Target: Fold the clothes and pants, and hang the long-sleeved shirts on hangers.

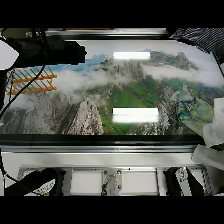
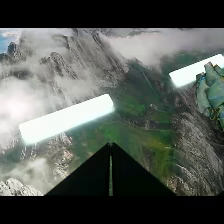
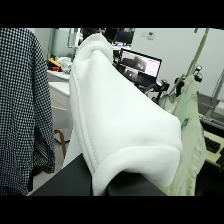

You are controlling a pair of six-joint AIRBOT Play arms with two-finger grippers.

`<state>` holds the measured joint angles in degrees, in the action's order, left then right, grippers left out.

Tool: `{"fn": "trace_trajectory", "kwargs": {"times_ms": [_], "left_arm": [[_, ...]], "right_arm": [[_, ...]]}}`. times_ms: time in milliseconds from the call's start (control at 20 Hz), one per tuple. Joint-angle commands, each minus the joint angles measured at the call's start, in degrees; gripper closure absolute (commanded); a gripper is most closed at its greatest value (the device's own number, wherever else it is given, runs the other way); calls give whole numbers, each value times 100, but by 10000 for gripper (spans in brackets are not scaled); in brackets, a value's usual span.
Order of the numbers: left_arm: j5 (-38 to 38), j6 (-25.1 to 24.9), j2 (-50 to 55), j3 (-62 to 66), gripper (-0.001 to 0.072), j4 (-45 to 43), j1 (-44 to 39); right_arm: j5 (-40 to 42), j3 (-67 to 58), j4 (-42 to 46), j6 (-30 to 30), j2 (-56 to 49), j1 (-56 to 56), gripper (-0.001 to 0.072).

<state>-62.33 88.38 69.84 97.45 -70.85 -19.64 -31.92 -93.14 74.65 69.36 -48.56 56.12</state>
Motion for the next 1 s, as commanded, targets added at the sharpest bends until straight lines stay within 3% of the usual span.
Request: {"fn": "trace_trajectory", "kwargs": {"times_ms": [0,950], "left_arm": [[101,-11,2,4,698,2,-2],[79,-7,2,4,697,44,-2]], "right_arm": [[46,-92,234,140,39,4,697],[404,-140,232,636,-66,457,697]]}}
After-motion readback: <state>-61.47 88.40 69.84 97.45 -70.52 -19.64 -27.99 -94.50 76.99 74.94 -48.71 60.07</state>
